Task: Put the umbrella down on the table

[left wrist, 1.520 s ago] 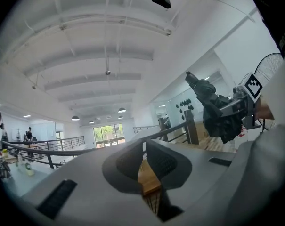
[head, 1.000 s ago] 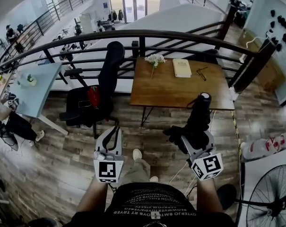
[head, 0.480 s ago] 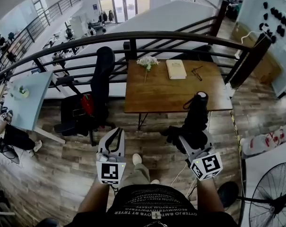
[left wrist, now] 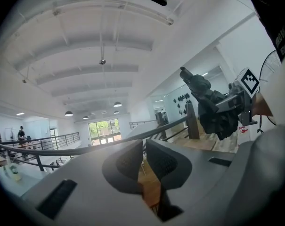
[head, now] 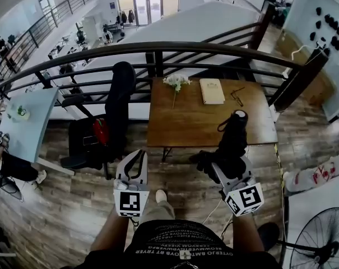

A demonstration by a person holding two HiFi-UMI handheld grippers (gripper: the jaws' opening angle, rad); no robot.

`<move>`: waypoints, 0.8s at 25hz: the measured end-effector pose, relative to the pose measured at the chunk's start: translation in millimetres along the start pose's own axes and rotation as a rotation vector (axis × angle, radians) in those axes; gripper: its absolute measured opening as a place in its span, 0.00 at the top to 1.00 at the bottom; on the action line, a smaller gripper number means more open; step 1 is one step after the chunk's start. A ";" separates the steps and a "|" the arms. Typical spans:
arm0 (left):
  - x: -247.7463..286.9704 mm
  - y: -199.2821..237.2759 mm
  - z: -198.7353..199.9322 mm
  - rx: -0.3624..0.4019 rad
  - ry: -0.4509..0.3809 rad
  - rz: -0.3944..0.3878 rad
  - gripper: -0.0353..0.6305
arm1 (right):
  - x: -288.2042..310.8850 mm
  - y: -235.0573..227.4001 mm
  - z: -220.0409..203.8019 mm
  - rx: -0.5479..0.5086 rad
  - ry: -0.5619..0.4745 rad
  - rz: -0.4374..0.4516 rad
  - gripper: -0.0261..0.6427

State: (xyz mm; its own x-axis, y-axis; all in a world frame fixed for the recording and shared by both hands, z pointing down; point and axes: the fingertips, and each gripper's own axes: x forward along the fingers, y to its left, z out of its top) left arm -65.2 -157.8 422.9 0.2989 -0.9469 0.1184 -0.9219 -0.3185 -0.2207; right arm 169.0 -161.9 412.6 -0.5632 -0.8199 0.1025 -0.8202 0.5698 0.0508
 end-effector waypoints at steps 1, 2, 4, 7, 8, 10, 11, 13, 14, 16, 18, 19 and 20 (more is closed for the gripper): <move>8.2 2.6 -1.2 0.000 -0.002 -0.003 0.88 | 6.8 -2.6 0.9 0.000 -0.004 0.000 0.56; 16.0 4.6 -3.4 0.002 -0.003 -0.005 0.88 | 13.4 -4.9 1.1 0.000 -0.009 -0.001 0.56; 29.9 8.6 -8.4 0.005 0.000 -0.014 0.88 | 26.9 -8.0 0.4 0.002 -0.017 0.000 0.56; 49.1 21.2 -4.5 0.009 0.000 -0.032 0.88 | 49.0 -11.5 3.4 0.006 -0.002 -0.002 0.56; 56.1 27.3 -2.1 0.009 0.001 -0.036 0.88 | 57.0 -13.3 5.4 0.007 0.005 -0.004 0.56; 69.2 39.2 0.3 0.010 0.002 -0.041 0.88 | 72.3 -17.0 7.7 0.015 0.012 -0.009 0.56; 74.6 44.5 0.6 0.011 0.002 -0.043 0.88 | 79.2 -18.4 8.1 0.019 0.013 -0.011 0.56; 84.3 54.4 1.6 0.014 -0.003 -0.046 0.88 | 92.2 -20.6 10.0 0.019 0.013 -0.015 0.56; 89.0 59.5 2.3 0.016 -0.006 -0.048 0.88 | 98.6 -21.5 11.7 0.018 0.012 -0.016 0.56; 98.1 69.7 2.5 0.018 -0.010 -0.051 0.88 | 111.2 -22.4 14.6 0.016 0.011 -0.019 0.56; 105.9 80.0 1.0 0.018 -0.011 -0.056 0.88 | 122.9 -22.5 15.7 0.017 0.013 -0.024 0.56; 109.3 85.1 0.7 0.016 -0.015 -0.058 0.88 | 128.5 -22.7 16.1 0.018 0.014 -0.027 0.56; 112.5 89.9 1.1 0.014 -0.021 -0.060 0.88 | 133.8 -23.0 16.8 0.019 0.013 -0.029 0.56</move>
State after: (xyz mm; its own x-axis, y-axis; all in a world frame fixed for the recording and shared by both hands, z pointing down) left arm -114.1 -293.0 415.3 0.3588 -0.9268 0.1114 -0.8985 -0.3752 -0.2277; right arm 110.9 -285.6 408.4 -0.5376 -0.8354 0.1146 -0.8382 0.5442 0.0350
